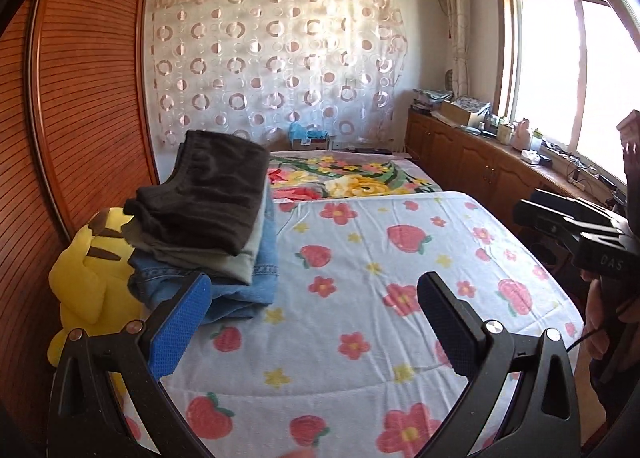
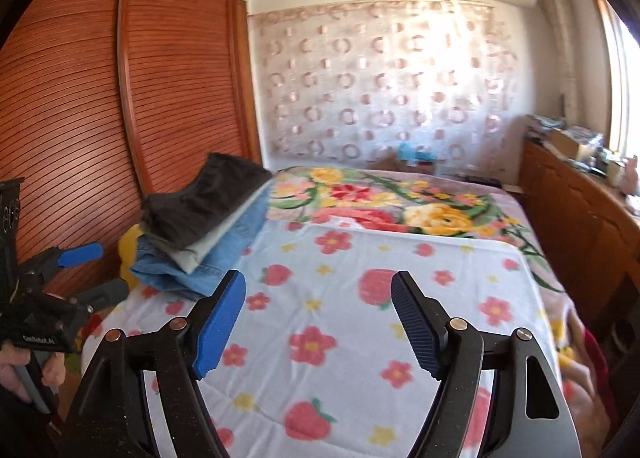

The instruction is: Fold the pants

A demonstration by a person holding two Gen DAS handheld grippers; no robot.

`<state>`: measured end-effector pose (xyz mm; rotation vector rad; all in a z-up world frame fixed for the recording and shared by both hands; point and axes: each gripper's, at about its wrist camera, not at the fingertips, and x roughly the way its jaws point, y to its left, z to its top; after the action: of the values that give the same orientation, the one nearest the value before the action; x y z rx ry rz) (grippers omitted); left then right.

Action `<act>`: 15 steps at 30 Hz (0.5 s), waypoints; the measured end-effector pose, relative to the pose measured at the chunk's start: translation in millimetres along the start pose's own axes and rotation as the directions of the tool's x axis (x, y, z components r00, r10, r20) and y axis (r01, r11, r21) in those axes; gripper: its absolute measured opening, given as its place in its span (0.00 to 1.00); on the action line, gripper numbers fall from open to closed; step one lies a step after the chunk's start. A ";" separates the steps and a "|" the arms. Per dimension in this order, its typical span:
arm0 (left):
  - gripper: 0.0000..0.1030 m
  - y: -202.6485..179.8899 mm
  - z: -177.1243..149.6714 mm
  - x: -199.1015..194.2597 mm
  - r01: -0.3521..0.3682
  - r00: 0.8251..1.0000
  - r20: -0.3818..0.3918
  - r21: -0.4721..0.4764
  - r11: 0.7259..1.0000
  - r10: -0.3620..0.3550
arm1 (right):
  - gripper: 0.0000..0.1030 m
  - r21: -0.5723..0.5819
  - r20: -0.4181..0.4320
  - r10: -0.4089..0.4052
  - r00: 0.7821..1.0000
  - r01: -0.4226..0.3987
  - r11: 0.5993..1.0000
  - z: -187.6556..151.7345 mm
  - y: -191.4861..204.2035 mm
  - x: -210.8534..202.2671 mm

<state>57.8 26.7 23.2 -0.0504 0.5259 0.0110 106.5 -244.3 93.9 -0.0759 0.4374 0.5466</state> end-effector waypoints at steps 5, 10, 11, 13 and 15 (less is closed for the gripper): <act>1.00 -17.9 3.8 -3.4 0.020 1.000 0.004 0.016 1.000 -0.020 | 0.75 0.033 0.017 -0.065 0.998 0.064 0.997 -7.2 -6.0 -16.5; 1.00 -34.0 9.5 -6.3 0.016 1.000 0.010 0.040 0.999 -0.016 | 0.75 0.055 0.025 -0.090 0.996 0.088 0.995 -13.7 -6.6 -28.0; 1.00 -36.9 10.9 -7.3 0.013 1.000 0.011 0.045 0.999 -0.014 | 0.75 0.059 0.027 -0.097 0.995 0.095 0.994 -14.6 -4.3 -29.6; 1.00 -41.9 13.9 -10.3 0.014 1.000 0.018 0.049 0.999 -0.015 | 0.75 0.067 0.028 -0.112 0.993 0.110 0.992 -16.2 -1.6 -35.0; 1.00 -46.0 17.0 -15.0 0.022 0.999 0.028 0.048 0.999 -0.023 | 0.75 0.077 0.028 -0.121 0.992 0.119 0.990 -15.2 1.5 -39.4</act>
<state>54.5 -18.4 47.5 -0.0092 0.4966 -0.0231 69.8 -264.9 96.8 -0.0207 0.4181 0.4119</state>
